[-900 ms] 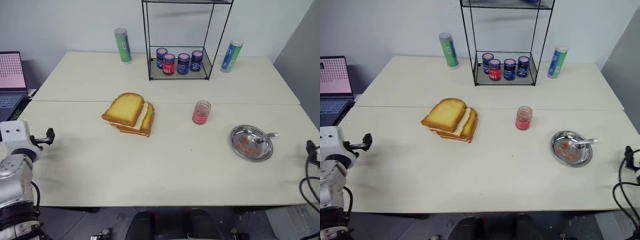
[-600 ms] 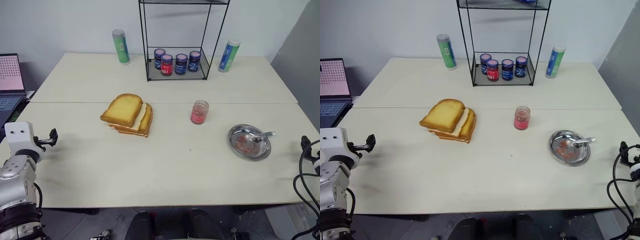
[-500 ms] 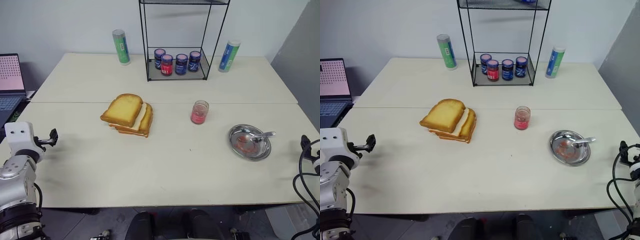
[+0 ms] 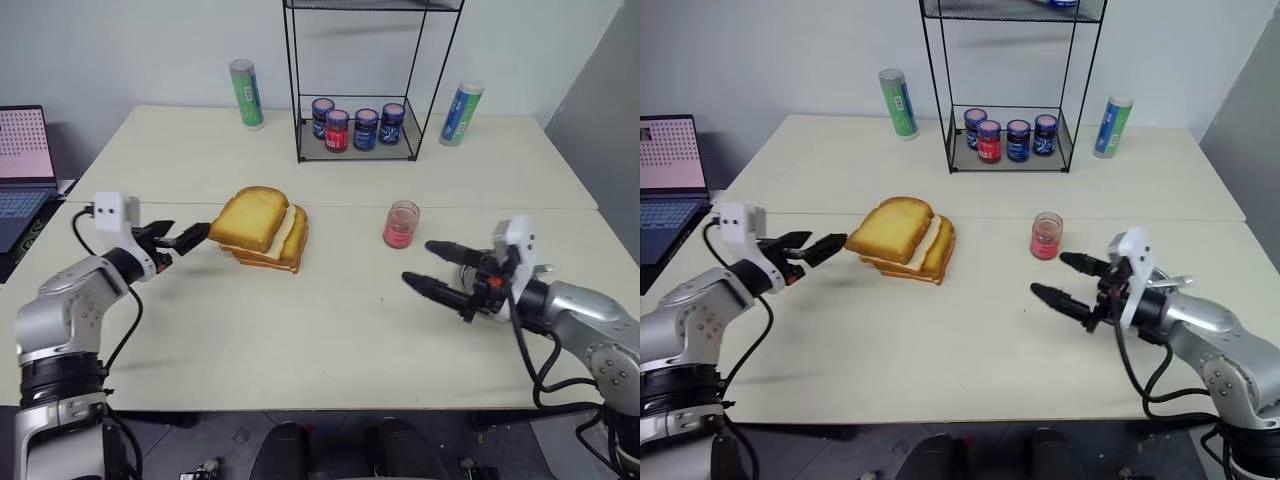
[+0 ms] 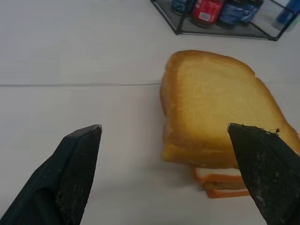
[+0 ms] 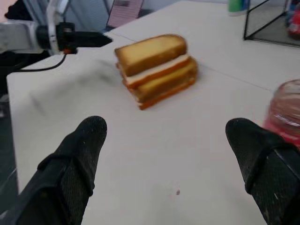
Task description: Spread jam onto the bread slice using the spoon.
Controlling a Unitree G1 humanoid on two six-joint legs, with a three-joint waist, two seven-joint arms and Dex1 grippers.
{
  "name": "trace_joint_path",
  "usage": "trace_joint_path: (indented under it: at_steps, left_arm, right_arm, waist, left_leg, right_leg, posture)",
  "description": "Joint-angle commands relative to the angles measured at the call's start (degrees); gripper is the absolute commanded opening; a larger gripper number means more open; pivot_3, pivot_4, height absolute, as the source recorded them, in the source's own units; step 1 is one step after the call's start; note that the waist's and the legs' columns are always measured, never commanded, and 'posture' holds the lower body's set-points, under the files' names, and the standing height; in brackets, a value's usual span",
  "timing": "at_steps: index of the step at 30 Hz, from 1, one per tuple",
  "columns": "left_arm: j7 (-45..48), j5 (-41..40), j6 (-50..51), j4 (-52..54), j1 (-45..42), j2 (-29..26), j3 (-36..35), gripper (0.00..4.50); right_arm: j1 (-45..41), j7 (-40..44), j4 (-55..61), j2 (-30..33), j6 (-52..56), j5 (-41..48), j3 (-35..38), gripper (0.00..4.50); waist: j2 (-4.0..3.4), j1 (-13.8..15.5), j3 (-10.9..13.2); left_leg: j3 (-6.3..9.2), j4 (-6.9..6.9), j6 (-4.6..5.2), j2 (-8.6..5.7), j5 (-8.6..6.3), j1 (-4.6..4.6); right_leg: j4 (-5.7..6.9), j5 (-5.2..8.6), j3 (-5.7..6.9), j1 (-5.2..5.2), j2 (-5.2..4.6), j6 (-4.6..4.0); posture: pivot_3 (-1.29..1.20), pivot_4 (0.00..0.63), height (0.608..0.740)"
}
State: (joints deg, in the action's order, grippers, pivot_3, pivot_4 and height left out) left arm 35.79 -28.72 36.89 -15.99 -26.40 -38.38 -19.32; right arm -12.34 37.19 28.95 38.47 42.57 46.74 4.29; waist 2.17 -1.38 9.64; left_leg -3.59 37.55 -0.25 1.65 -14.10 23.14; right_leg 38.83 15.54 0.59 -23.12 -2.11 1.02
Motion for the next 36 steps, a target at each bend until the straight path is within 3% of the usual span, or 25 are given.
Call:
trace_joint_path:
  at_steps: [1, 10, 26, 27, 32, 36]
  left_arm:
    - [1.98, 1.25, -2.3, -4.09, -3.8, 2.46, 2.95, 4.5]
    - [2.25, 3.29, -5.98, -8.18, -6.15, 4.48, 3.74, 4.5]
    - [2.24, 2.33, -6.88, -6.39, -5.37, 4.31, 1.78, 1.26]
    - [2.35, 2.32, -6.83, -6.35, -5.41, 4.34, 1.78, 0.89]
    - [3.01, 2.27, -6.73, -5.95, -5.57, 4.46, 2.06, 0.02]
    - [3.02, 2.09, -6.61, -5.75, -5.89, 4.52, 2.03, 0.02]
  right_arm:
    - [-4.29, 0.5, 1.18, -2.89, -0.53, -1.42, -5.03, 4.45]
    - [-6.59, -0.72, 0.04, -6.02, -1.47, -4.52, -6.42, 4.45]
    - [-5.77, -0.64, -0.72, -7.26, -2.79, -7.32, -6.45, 4.5]
    - [-5.74, -0.58, -0.83, -7.37, -2.89, -7.43, -6.39, 4.5]
    - [-5.7, -0.6, -1.12, -7.67, -3.26, -7.63, -6.08, 4.5]
    - [-5.66, -0.58, -1.25, -7.72, -3.45, -7.78, -5.97, 4.5]
  waist:
    - [0.0, 0.0, 0.01]
    - [0.02, 0.81, 0.01]
    - [0.02, 1.11, 0.01]
    - [0.02, 1.12, 0.01]
    - [0.02, 1.13, 0.01]
    - [0.02, 1.13, 0.01]
  left_leg:
    - [0.02, 0.06, 0.01, 0.01, 0.0, 0.04]
    - [0.21, 0.41, 0.02, -0.01, -0.01, 0.3]
    - [0.21, 0.41, 0.03, 0.0, -0.01, 0.3]
    - [0.21, 0.41, 0.03, 0.0, -0.01, 0.3]
    - [0.22, 0.41, 0.03, 0.0, -0.01, 0.3]
    - [0.22, 0.41, 0.03, 0.0, -0.01, 0.3]
  right_leg:
    - [0.02, 0.0, 0.01, -0.02, 0.0, 0.0]
    - [0.09, -0.01, 0.13, -0.08, 0.0, -0.02]
    - [0.1, -0.02, 0.14, -0.08, 0.0, -0.02]
    - [0.1, -0.02, 0.14, -0.08, 0.0, -0.03]
    - [0.09, -0.02, 0.14, -0.08, -0.01, -0.02]
    - [0.09, -0.02, 0.14, -0.08, -0.01, -0.03]
  posture:
    - [0.0, 0.15, 0.74]
    - [0.0, 0.15, 0.74]
    - [0.0, 0.15, 0.74]
    - [0.0, 0.15, 0.74]
    - [0.0, 0.15, 0.74]
    - [0.0, 0.15, 0.74]
